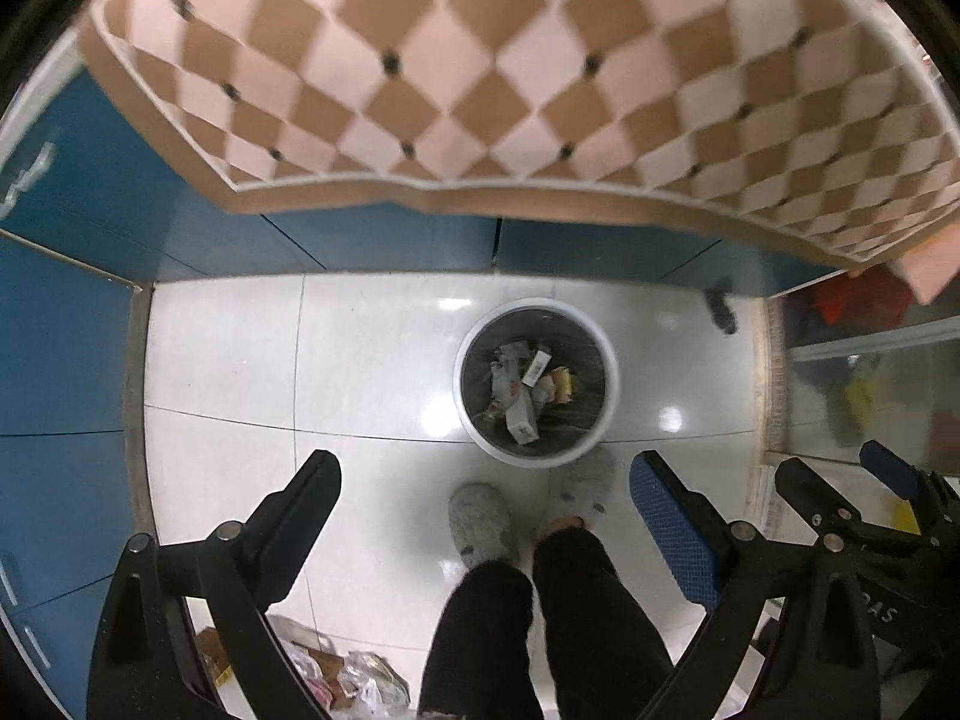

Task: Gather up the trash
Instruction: 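Raise both tools from the bin back toward the counter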

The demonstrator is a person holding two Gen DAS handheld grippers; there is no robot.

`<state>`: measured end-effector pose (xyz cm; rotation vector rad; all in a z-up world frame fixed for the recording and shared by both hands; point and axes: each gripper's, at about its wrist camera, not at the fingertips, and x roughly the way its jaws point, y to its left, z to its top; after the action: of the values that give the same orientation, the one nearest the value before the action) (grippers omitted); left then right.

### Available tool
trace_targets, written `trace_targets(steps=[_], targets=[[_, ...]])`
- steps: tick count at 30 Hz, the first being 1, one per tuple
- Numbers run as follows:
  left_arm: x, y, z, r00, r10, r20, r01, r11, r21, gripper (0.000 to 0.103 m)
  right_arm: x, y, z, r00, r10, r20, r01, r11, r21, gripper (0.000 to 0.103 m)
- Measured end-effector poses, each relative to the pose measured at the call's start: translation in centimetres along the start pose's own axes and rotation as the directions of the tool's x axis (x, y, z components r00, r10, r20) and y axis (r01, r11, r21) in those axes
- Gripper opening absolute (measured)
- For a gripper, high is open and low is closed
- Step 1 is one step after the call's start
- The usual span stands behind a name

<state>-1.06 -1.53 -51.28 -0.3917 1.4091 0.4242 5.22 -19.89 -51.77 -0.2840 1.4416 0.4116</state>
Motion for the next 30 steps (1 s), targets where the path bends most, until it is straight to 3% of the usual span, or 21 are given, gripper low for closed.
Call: trace_targets(steps=[10, 17, 21, 24, 26, 27, 30], targets=[[-12.6, 0.1, -2.1, 0.999, -0.032, 0.043, 0.032, 0.999, 0.002, 0.098, -18.5, 1.8, -1.3, 0.996, -0.016, 0.086, 0.019, 0.999, -0.036, 0.103], [-18.0, 0.5, -1.2, 0.992, 0.004, 0.125, -0.003, 1.0, -0.006, 0.098, -24.7, 1.7, -1.8, 0.991, 0.064, 0.118, -0.064, 0.998, -0.005, 0.103], [-20.6, 0.0, 1.9, 0.975, 0.063, 0.213, -0.06, 0.998, -0.023, 0.098, -26.1, 1.2, 0.5, 0.974, 0.172, 0.151, -0.178, 0.983, 0.032, 0.103], [-21.9, -0.8, 6.0, 0.951, 0.114, 0.287, -0.104, 0.993, -0.05, 0.098, -26.5, 0.0, 4.1, 0.96, 0.213, 0.183, -0.228, 0.972, 0.062, 0.103], [-22.4, -1.6, 9.9, 0.931, 0.143, 0.336, -0.124, 0.989, -0.078, 0.099, -26.7, -1.4, 7.7, 0.949, 0.236, 0.21, -0.259, 0.962, 0.086, 0.103], [-22.4, -2.0, 12.0, 0.927, 0.149, 0.345, -0.127, 0.988, -0.087, 0.103, -26.8, -2.2, 9.8, 0.945, 0.236, 0.225, -0.261, 0.961, 0.091, 0.103], [-21.5, -3.0, 18.1, 0.924, 0.186, 0.333, -0.153, 0.98, -0.125, 0.103, -25.8, -4.4, 16.4, 0.944, 0.231, 0.236, -0.26, 0.96, 0.102, 0.103]])
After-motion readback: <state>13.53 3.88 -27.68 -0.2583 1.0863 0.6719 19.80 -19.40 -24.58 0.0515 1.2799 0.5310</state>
